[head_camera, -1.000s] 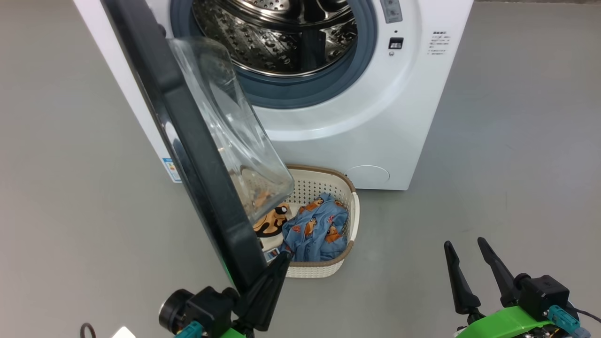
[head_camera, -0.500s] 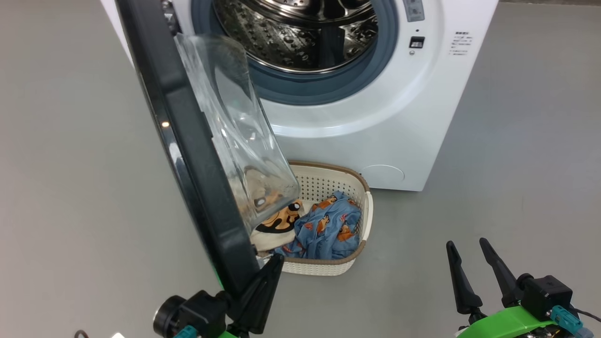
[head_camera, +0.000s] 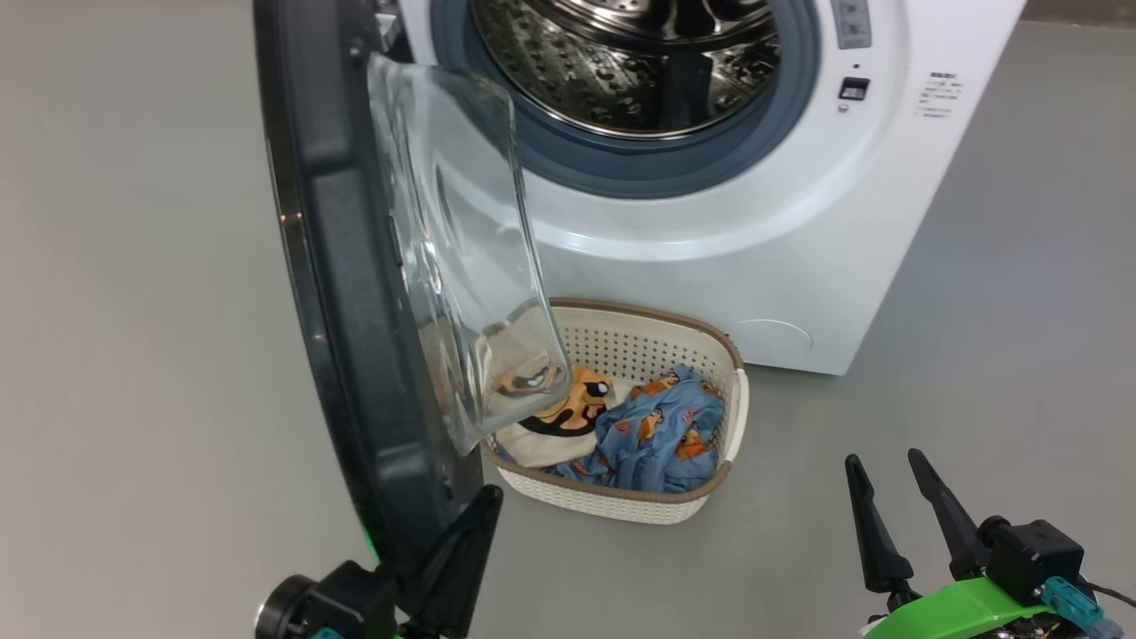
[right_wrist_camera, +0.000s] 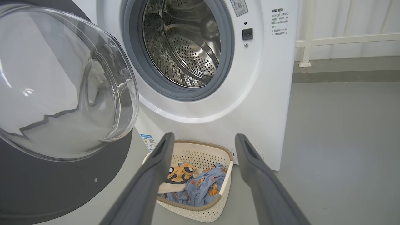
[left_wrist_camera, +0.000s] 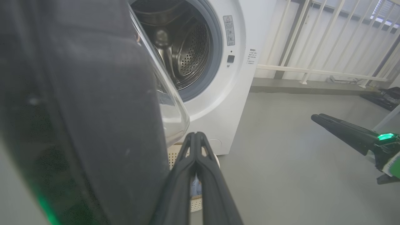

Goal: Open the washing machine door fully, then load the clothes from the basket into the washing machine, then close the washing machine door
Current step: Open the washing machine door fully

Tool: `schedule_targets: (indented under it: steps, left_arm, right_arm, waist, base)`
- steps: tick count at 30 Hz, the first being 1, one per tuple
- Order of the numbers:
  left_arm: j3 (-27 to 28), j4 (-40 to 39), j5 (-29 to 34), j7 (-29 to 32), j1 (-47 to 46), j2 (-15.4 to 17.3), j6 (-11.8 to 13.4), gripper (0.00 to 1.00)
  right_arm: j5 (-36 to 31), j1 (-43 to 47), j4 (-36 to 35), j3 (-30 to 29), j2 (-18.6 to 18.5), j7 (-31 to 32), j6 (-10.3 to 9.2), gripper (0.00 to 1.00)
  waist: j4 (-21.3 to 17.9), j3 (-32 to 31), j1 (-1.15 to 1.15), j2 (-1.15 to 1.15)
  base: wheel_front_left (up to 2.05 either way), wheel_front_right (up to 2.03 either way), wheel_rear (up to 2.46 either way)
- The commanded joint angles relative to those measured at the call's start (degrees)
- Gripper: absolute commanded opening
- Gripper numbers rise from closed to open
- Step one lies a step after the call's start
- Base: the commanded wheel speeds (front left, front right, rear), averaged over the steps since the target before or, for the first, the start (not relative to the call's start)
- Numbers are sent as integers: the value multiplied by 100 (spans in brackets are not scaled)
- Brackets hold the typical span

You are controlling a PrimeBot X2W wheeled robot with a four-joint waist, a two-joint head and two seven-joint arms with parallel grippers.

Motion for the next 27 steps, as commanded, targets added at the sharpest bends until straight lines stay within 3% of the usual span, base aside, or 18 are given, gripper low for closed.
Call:
schedule_targets:
  steps: [1, 14, 27]
  left_arm:
    - [394, -138, -81, 31, -138, 186, 154, 0]
    - [799, 52, -254, -84, -14, 348, 357, 0]
    - [1829, 938, -624, -346, -212, 616, 454, 0]
  right_arm:
    - [-11, -137, -146, 137, -15, -69, 9, 100]
    - [-7, -128, -128, 175, -15, -69, 9, 100]
    - [-121, -243, -109, 212, -30, -69, 9, 100]
  waist:
    - [146, -37, 0, 0]
    - [497, -82, 0, 0]
    - [485, 115, 0, 0]
  base:
    - [0, 0, 0]
    - [0, 0, 0]
    - [0, 0, 0]
